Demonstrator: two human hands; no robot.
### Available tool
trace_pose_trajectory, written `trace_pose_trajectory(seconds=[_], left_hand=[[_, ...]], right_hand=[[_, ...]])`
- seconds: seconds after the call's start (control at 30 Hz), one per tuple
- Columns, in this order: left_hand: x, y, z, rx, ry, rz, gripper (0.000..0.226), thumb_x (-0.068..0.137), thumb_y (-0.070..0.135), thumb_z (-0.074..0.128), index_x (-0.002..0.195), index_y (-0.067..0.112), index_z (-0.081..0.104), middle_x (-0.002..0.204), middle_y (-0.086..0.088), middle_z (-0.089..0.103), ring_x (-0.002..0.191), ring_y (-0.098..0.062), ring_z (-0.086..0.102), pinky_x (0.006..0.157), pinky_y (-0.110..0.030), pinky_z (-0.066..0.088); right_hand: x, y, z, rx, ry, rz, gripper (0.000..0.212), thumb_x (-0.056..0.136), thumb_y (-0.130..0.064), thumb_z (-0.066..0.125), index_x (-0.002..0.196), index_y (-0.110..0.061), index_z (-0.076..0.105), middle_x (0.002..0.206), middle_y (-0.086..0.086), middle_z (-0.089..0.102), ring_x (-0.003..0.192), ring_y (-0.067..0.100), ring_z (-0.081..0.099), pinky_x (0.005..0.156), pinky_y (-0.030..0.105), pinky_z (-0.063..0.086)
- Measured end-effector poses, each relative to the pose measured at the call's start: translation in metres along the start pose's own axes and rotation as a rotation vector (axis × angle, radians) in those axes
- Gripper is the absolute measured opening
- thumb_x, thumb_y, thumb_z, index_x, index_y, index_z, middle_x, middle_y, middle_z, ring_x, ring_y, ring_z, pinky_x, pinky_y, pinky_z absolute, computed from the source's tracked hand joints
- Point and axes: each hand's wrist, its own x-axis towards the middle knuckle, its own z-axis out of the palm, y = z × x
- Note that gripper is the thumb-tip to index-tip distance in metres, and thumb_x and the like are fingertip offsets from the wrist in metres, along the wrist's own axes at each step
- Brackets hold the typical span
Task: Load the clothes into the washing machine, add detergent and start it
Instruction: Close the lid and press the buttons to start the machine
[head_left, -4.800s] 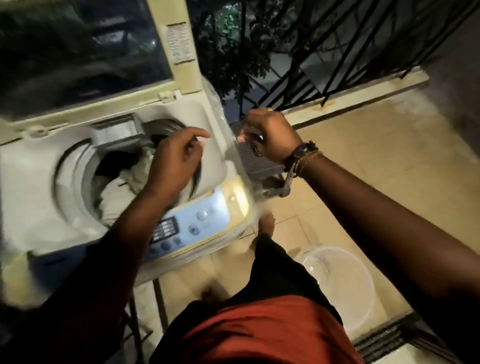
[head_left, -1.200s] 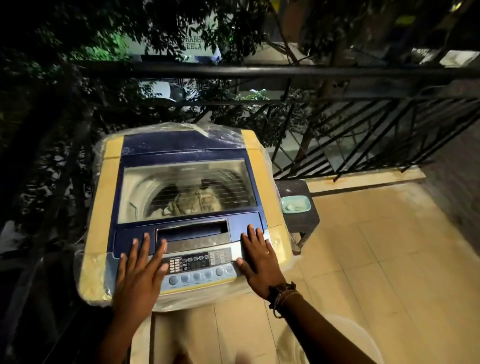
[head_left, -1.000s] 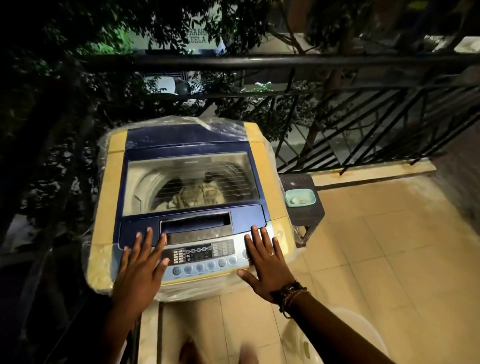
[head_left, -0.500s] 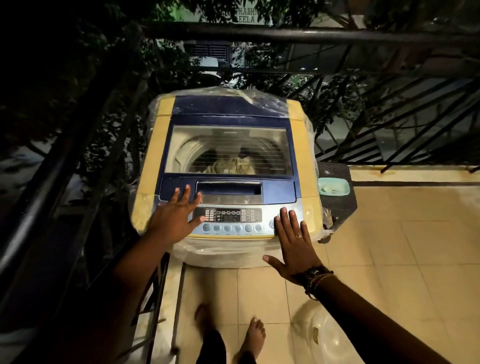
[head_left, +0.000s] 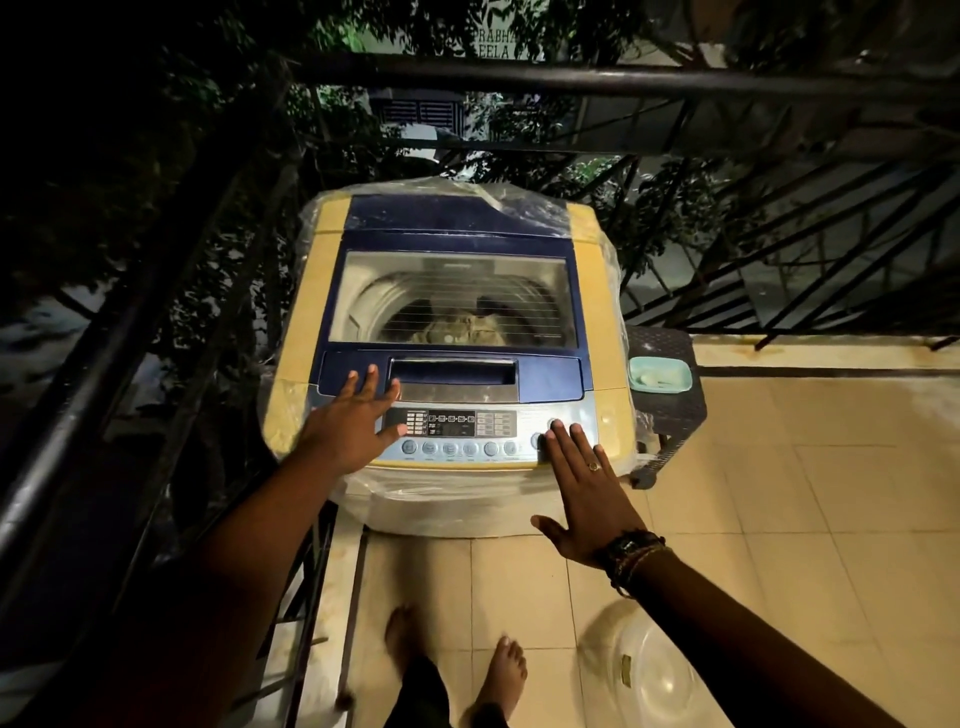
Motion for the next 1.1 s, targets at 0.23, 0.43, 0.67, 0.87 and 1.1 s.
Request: trace_pose_trajectory(seconds=[0.23,0.43,0.67,0.87,1.1], left_hand=[[0.002,-0.003,0.008,-0.050,0.028,0.000,0.080,0.092,0.073,0.042,0.158,0.042,0.009,0.168,0.006,-0.012,0.156,-0.023,-0.009,0.116,-0.065,0.028],[0.002,-0.003,0.009,-0.073,0.018,-0.003,0.091,0.085,0.076,0.052,0.158,0.041,0.010,0.169,0.003,-0.012,0.156,-0.026,-0.009,0.114,-0.068,0.028],[0.001,0.008,0.003,-0.133,-0.010,-0.036,0.099,0.082,0.069,0.064,0.159,0.036,0.012,0.169,0.000,-0.013,0.155,-0.028,-0.012,0.114,-0.073,0.022],[0.003,0.006,0.008,-0.118,0.021,-0.034,0.102,0.080,0.070,0.065,0.159,0.035,0.011,0.169,-0.001,-0.010,0.156,-0.030,-0.011,0.114,-0.073,0.023],[0.003,0.009,0.006,-0.120,0.048,-0.044,0.102,0.079,0.068,0.068,0.159,0.034,0.016,0.169,-0.002,-0.006,0.156,-0.030,-0.007,0.112,-0.074,0.025]], right_hand=[[0.001,-0.001,-0.012,-0.006,-0.046,0.002,0.110,0.083,-0.053,0.058,0.160,-0.017,-0.011,0.169,0.004,-0.014,0.156,0.029,-0.012,0.126,0.049,0.013],[0.019,-0.011,-0.044,-0.074,-0.122,0.007,0.105,0.072,-0.031,0.059,0.159,-0.010,0.004,0.163,0.014,0.022,0.147,0.038,0.026,0.116,0.043,0.035],[0.024,-0.009,-0.064,-0.012,-0.139,0.068,0.107,0.077,-0.030,0.063,0.161,-0.016,-0.003,0.134,0.013,0.052,0.109,0.034,0.059,0.088,0.039,0.051],[0.009,0.003,-0.064,0.071,-0.175,0.086,0.112,0.082,-0.029,0.066,0.159,-0.027,-0.015,0.164,0.012,0.027,0.119,0.036,0.060,0.095,0.040,0.053],[0.000,-0.002,-0.049,0.124,-0.066,0.016,0.113,0.082,-0.027,0.066,0.158,-0.028,-0.016,0.170,-0.001,0.001,0.155,0.029,0.018,0.120,0.041,0.030]])
